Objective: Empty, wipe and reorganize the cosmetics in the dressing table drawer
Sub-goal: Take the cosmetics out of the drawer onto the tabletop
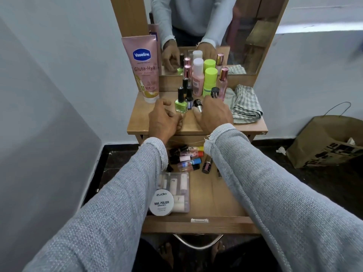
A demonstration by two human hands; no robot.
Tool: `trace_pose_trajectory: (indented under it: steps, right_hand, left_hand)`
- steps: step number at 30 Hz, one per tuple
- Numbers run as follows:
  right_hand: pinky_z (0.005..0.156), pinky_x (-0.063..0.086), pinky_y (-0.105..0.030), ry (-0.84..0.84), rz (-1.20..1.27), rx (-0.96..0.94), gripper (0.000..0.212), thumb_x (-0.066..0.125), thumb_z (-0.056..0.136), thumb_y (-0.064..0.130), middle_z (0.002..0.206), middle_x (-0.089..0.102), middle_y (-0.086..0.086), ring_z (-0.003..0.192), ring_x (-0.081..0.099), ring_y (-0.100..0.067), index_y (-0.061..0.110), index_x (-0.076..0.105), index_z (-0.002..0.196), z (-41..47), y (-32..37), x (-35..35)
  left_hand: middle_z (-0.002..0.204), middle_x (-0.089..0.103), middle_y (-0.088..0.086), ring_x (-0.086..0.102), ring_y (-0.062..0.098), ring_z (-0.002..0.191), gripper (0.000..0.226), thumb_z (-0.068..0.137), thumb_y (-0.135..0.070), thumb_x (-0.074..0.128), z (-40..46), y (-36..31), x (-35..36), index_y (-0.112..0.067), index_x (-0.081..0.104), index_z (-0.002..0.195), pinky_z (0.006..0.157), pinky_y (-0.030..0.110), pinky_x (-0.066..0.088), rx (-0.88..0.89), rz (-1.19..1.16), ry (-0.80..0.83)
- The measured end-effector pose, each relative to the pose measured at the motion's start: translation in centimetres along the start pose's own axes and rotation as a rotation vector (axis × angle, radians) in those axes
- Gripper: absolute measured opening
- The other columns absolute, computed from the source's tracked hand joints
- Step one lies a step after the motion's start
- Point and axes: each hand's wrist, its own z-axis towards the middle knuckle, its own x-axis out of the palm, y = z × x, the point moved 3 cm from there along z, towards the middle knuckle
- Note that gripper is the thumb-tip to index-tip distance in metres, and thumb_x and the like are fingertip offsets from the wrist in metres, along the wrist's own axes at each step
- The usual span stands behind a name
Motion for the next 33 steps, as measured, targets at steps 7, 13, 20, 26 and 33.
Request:
trace_pose_trajectory:
  steps: [7,13,20,26,33]
  right_hand:
    - [0.067,0.04,-0.033,0.11,0.002,0.085,0.023,0.059,0.093,0.032,0.08,0.049,-0.005,0.076,0.05,-0.026,0.012,0.05,0.085,0.2,0.5,-0.5]
    - [0.067,0.048,-0.036,0.071,0.105,0.09,0.039,0.06,0.087,0.038,0.066,0.046,0.0,0.069,0.051,-0.025,0.023,0.033,0.062,0.2,0.2,-0.2]
    - [0.068,0.047,-0.033,-0.108,0.291,0.077,0.031,0.063,0.086,0.039,0.081,0.061,-0.001,0.072,0.057,-0.02,0.013,0.055,0.098,0.1,-0.2,0.3]
    - [0.077,0.054,-0.042,-0.122,0.287,0.106,0.026,0.062,0.089,0.036,0.088,0.063,-0.004,0.079,0.06,-0.023,0.014,0.055,0.102,0.3,-0.2,1.4]
    - [0.078,0.05,-0.039,-0.137,0.267,0.144,0.027,0.058,0.093,0.033,0.098,0.064,-0.01,0.089,0.06,-0.028,0.011,0.054,0.109,1.0,0.0,2.0]
  left_hand:
    - [0.078,0.067,0.01,0.06,0.006,0.047,0.034,0.082,-0.005,0.075,0.3,0.1,0.2,-0.009,0.06,0.112,0.046,0.018,0.052,-0.016,0.001,0.03]
    - [0.072,0.069,0.006,0.059,0.001,0.042,0.031,0.084,-0.006,0.074,0.3,0.3,0.2,-0.008,0.062,0.113,0.046,0.016,0.051,0.008,-0.005,0.003]
    - [0.067,0.068,0.004,0.059,0.004,0.043,0.027,0.085,-0.005,0.072,0.5,0.7,0.4,-0.007,0.062,0.109,0.046,0.019,0.053,-0.013,-0.037,0.005]
    - [0.067,0.07,0.005,0.062,0.008,0.047,0.024,0.085,-0.007,0.073,0.7,0.9,0.4,-0.011,0.062,0.107,0.049,0.021,0.055,-0.007,-0.033,-0.009]
    - [0.067,0.07,0.006,0.063,0.01,0.048,0.023,0.085,-0.008,0.073,0.8,1.1,0.6,-0.008,0.064,0.106,0.049,0.024,0.056,0.013,-0.022,-0.025]
